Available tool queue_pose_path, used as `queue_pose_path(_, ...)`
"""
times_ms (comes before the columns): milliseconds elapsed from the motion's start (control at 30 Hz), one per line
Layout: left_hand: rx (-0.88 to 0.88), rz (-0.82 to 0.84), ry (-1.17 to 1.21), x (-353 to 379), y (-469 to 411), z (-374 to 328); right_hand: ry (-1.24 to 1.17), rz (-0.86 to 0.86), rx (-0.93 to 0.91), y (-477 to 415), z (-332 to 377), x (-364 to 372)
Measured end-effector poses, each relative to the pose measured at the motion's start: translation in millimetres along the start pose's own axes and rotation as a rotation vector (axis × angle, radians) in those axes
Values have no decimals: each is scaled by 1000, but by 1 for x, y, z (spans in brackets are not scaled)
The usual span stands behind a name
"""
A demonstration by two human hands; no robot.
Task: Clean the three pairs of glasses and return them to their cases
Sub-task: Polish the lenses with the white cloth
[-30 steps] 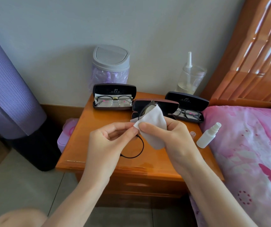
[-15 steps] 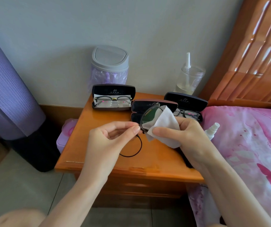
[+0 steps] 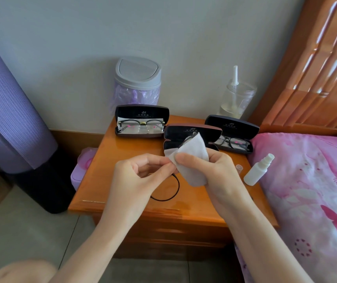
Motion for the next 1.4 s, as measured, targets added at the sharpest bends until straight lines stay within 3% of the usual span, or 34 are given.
queue_pose_path(467,0,-36,62,2,0,-1,-263,-143,22,-6,5,2)
queue_pose_path(1000,-20,-35,18,2,0,-1,-17,-122,19,3,-9,9)
queue_pose_path(1400,-50,-55,99,3,0,-1,-238,-196,63,-5,7,6)
Point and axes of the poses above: each hand's wrist, its own y-axis away from the middle knuckle, its own x-axis out of the palm, z = x × y, the point moved 1 cm from there along -y, towards the middle knuckle, and after that the axes turned 15 degrees about x, right-handed, at the moved point
